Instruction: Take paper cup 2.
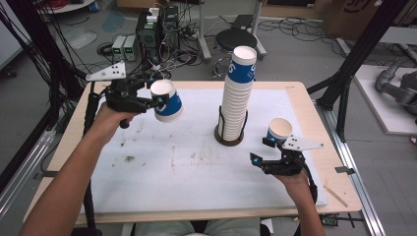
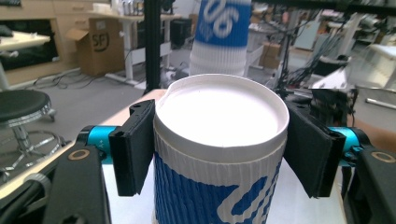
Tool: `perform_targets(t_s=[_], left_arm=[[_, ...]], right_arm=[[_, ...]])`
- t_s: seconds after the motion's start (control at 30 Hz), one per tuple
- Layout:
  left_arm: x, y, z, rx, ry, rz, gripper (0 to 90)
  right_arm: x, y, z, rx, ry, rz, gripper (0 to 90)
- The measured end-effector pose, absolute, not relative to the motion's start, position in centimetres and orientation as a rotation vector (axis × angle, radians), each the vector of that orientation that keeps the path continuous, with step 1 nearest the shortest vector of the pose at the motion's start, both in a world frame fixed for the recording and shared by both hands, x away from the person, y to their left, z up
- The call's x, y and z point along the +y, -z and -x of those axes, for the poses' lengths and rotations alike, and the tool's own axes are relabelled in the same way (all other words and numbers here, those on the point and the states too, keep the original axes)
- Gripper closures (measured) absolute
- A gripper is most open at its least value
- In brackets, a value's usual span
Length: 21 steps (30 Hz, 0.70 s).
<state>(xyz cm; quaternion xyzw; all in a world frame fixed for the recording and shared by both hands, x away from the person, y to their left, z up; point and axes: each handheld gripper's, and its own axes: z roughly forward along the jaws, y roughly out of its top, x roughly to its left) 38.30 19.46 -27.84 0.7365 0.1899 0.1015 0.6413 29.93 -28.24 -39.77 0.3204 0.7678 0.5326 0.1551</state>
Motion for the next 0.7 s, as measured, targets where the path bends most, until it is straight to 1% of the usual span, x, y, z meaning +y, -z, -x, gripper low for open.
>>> perform_targets(t_s=[0.13, 0.33, 0.7], left_arm=[[20.1, 30.0, -37.5, 0.456, -0.241, -1.671, 30.6], [20.6, 32.3, -35.9, 0.482, -0.254, -1.655, 30.6], [20.2, 34.8, -34.3, 0.497, -0.262, -1.659, 30.6]], right_arm=[[-28.3, 39.8, -29.9, 2.197, -1.519, -0.916, 20.1], [-28.0, 40.1, -30.0, 2.214, -1.497, -0.910, 20.1], [-26.9, 40.1, -30.4, 2.235, -1.510, -0.881, 20.1]])
